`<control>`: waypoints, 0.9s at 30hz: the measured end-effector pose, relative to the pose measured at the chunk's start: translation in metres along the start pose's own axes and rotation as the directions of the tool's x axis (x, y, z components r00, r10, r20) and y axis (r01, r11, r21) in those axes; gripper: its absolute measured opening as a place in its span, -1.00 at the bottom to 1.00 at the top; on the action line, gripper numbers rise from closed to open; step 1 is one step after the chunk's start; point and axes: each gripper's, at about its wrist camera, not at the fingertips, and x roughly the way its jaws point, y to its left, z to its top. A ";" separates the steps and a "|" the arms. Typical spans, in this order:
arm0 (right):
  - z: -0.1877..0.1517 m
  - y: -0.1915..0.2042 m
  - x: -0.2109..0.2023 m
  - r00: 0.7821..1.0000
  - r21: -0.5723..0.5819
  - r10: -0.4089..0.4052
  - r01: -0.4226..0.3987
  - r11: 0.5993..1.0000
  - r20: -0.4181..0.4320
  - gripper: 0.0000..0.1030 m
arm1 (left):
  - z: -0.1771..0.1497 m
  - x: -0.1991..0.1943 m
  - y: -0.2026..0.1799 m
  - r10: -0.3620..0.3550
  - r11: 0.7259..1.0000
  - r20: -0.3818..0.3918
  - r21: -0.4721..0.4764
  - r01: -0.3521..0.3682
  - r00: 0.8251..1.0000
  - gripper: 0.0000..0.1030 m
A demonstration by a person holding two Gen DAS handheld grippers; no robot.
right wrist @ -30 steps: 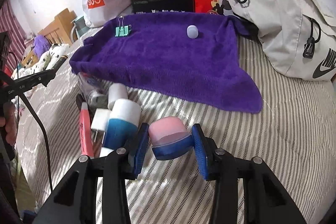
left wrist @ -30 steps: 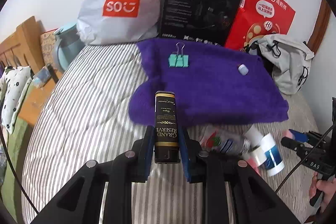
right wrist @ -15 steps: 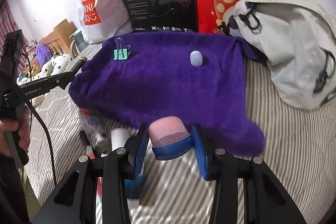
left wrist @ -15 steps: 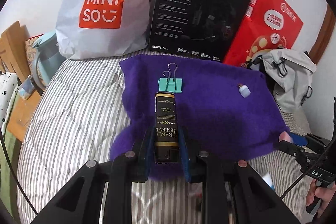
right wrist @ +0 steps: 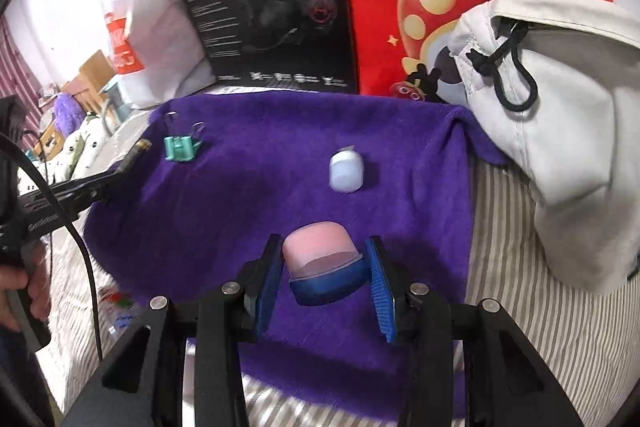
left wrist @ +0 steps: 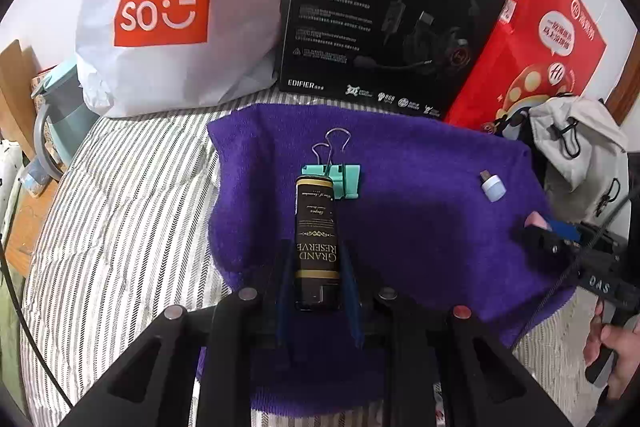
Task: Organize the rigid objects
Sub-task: 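Carry the bottle with the left tool while the right tool carries the container onto the towel, then release the bottle beside the clip while the right tool releases the container beside the light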
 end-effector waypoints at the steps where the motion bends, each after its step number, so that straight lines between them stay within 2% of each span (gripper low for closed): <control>1: 0.002 -0.002 0.004 1.000 0.001 -0.011 0.011 1.000 -0.005 -0.20 | 0.000 0.002 0.000 0.000 1.000 -0.003 0.001 0.000 1.000 -0.56; 9: 0.014 -0.011 0.030 0.995 -0.008 -0.095 0.094 0.996 -0.041 -0.20 | -0.002 0.019 -0.005 0.029 0.999 -0.050 0.028 -0.027 0.998 -0.56; 20: 0.013 -0.005 0.042 0.989 -0.057 -0.141 0.138 0.989 -0.053 -0.19 | -0.008 0.028 -0.008 0.053 0.998 -0.087 0.048 -0.049 0.995 -0.56; 27: 0.012 -0.005 0.043 0.991 -0.084 -0.126 0.121 0.989 -0.050 -0.17 | -0.010 0.026 -0.011 0.074 0.995 -0.095 0.068 -0.068 0.993 -0.56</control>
